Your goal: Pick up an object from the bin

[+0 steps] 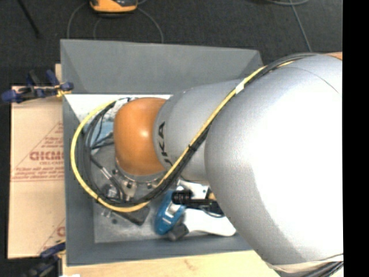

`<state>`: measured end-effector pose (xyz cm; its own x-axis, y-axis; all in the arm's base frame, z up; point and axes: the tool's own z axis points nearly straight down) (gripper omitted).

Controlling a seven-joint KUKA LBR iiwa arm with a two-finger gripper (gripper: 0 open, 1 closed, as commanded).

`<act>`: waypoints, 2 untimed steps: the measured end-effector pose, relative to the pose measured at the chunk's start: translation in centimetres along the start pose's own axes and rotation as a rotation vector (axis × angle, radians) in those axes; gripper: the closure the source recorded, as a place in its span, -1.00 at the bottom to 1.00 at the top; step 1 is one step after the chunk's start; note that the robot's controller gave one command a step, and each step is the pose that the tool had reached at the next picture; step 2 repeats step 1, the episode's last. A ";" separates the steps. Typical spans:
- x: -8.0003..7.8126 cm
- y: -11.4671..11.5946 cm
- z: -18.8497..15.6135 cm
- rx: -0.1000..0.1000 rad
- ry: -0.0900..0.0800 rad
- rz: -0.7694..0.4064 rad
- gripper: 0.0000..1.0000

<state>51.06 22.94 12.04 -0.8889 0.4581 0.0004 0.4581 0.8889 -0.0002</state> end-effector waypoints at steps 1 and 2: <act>0.0 0.0 -0.9 -0.001 -0.001 -0.001 1.00; 0.0 0.0 -0.9 -0.001 -0.001 -0.001 1.00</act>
Offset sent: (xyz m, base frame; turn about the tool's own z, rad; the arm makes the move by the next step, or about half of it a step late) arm 0.0002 0.0001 0.0356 0.0000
